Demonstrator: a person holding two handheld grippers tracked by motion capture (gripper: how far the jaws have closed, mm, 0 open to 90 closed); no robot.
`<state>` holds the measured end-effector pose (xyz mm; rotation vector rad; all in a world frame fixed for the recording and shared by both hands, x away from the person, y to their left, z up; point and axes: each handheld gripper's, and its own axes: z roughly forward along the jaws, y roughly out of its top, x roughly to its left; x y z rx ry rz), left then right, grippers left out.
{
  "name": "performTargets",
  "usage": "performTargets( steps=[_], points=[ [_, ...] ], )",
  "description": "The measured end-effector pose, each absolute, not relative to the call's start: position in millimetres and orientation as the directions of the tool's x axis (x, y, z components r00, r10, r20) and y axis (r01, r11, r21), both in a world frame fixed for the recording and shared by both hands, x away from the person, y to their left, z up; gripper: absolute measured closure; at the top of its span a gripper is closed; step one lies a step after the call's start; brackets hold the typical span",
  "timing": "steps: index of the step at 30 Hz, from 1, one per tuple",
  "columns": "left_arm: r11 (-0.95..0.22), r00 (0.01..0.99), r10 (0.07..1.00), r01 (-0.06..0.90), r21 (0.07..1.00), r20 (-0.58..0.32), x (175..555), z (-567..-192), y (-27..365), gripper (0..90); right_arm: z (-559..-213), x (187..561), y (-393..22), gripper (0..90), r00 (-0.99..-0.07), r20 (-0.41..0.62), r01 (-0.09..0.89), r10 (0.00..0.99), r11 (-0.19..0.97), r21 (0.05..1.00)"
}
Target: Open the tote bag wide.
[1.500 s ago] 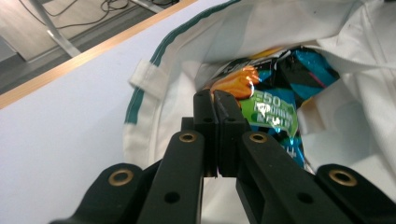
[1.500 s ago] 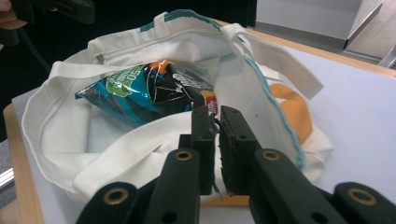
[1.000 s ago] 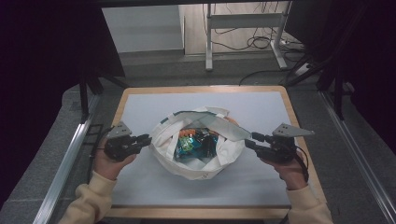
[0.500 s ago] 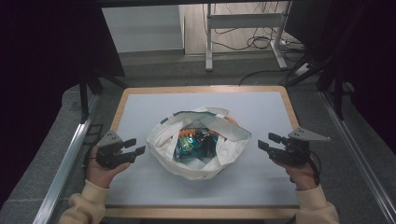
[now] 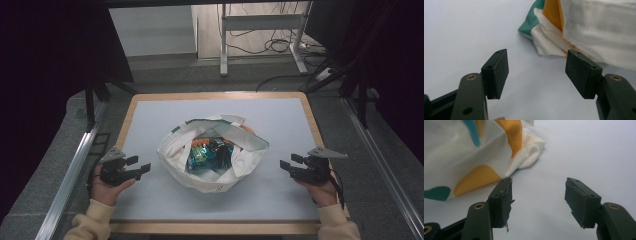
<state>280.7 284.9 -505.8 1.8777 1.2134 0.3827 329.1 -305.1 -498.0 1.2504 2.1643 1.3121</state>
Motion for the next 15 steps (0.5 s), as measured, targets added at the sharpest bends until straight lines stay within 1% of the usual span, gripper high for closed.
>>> performTargets(
  steps=[5,10,15],
  points=[
    [-0.173,0.486,0.856,0.590,0.789,-0.177,279.8,-504.8,284.2,34.0,-498.3,328.9,-300.6,38.5,-0.570,0.137,0.502,0.810,0.211,0.839],
    [-0.175,0.486,0.856,0.593,0.786,-0.176,280.3,-505.7,283.1,33.2,-498.7,328.8,-300.8,38.0,-0.564,0.134,0.502,0.815,0.210,0.839],
    [-0.178,0.486,0.856,0.596,0.783,-0.176,282.2,-506.9,281.6,30.6,-498.5,328.5,-299.9,33.0,-0.554,0.114,0.497,0.825,0.217,0.840]
  ],
)
